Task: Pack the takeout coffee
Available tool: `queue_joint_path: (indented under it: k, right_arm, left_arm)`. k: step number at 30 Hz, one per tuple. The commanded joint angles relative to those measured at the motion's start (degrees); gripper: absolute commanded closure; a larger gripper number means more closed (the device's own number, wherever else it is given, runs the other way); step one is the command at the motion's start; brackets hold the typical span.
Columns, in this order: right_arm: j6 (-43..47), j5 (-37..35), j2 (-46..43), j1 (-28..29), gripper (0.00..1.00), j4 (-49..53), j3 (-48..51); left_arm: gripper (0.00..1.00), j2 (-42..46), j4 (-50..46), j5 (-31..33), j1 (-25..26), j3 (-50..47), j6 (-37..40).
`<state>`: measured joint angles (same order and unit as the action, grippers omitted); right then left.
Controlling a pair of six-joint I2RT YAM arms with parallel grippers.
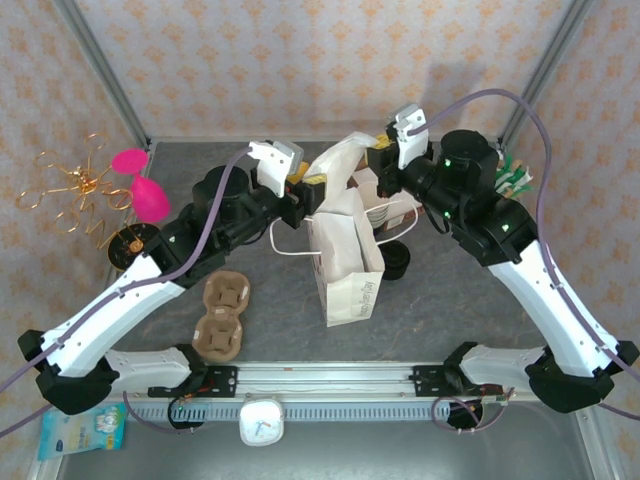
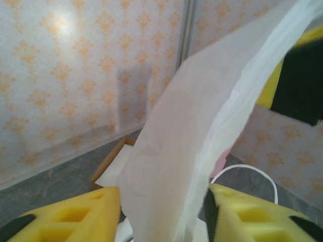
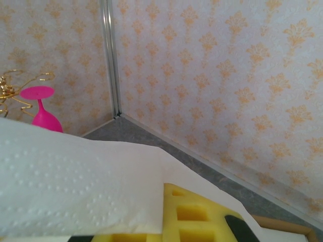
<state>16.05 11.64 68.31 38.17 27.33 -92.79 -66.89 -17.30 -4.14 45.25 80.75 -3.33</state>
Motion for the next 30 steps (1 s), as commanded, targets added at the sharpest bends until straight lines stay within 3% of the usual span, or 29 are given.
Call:
queue_joint_path:
  k: [1,11,17,21,27,30]
  right_arm:
    - [-1.0,1.1,0.9,-0.2,1.00,0.4,-2.5]
    - [-2.0,3.3,1.8,-0.3,1.00,1.6,-3.4]
    - [-3.4,4.2,1.6,0.4,1.00,2.4,-4.6]
    - [-3.7,4.5,0.5,1.7,1.00,2.1,-3.2]
    - [-4.3,12.1,-1.5,3.0,0.99,-1.0,0.9]
    - [-2.6,18.0,-2.4,3.0,0.78,-0.8,2.0]
  left_arm:
    - [0.56,-0.7,-3.4,-1.0,-0.2,2.0,-1.1]
    - [0.90,-3.3,-2.4,1.5,-0.2,5.3,-8.2]
    - [1.00,-5.3,-6.0,5.3,-0.2,9.6,-11.5]
    - [1.00,-5.6,-5.9,6.6,-0.2,11.4,-14.4]
    - [1.00,-6.2,-2.3,0.3,-1.0,12.1,-14.3]
    - [1.00,-6.2,-0.9,-2.8,-1.6,12.4,-13.4]
